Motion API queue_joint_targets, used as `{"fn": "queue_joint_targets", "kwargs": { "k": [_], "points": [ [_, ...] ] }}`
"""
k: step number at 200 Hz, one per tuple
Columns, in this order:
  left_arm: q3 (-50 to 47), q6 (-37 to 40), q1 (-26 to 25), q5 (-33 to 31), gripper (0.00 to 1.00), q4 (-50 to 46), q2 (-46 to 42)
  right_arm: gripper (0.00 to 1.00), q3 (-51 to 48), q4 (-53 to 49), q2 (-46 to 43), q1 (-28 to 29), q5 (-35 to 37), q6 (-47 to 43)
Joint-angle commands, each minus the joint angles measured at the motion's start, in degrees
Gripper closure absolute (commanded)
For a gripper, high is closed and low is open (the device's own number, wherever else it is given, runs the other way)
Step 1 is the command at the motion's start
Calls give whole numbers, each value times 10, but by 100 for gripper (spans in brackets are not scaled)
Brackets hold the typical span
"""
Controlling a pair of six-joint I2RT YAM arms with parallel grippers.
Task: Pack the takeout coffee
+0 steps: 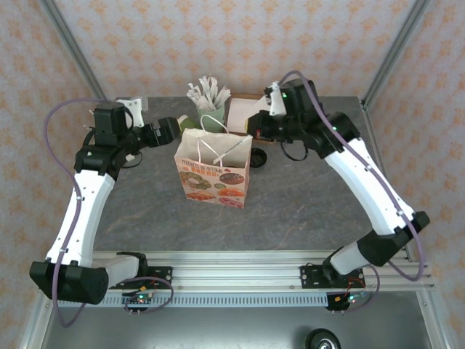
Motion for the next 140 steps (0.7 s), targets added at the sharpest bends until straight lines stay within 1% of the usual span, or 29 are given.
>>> {"fn": "queue_joint_targets", "kwargs": {
  "k": [1, 12, 20, 29, 37, 42, 48, 58, 68, 80, 105, 121, 131, 140],
  "points": [
    [-13, -15, 3, 8, 0, 21, -10, 100, 5, 117, 33, 18, -35, 25],
    [-14, -17, 3, 3, 0, 21, -10, 100, 12, 155, 67, 36, -40, 41],
    [-15, -19, 3, -3, 0, 23, -11, 99, 24, 163, 93, 50, -30, 47],
    [-14, -20, 3, -9, 0, 25, -12, 84, 44, 153, 118, 60, -13, 47],
    [-13, -20, 3, -17, 0, 26, -12, 58, 60, 135, 133, 62, -8, 43],
    [-12, -18, 3, -23, 0, 25, -11, 46, 71, 120, 139, 61, 1, 35],
    [-9, -16, 3, -28, 0, 22, -11, 38, 85, 89, 141, 59, 18, 23],
    [-5, -10, 3, -36, 0, 18, -8, 30, 106, 46, 137, 49, 50, 5],
    [-2, -6, 3, -46, 0, 13, -5, 25, 115, 13, 124, 25, 59, -2],
    [5, -1, 3, -58, 0, 5, 0, 19, 102, -9, 99, -17, 69, 9],
    [12, 3, 3, -60, 0, 3, 7, 11, -11, 30, 36, -111, 45, 31],
    [15, 5, 3, -53, 0, 1, 11, 9, -79, 60, 16, -164, 32, 56],
    [14, 5, 3, -47, 0, -1, 13, 8, -115, 69, 18, -197, 50, 93],
    [15, 4, 3, -46, 0, -4, 15, 8, -147, 87, 29, -232, 41, 131]
  ]
}}
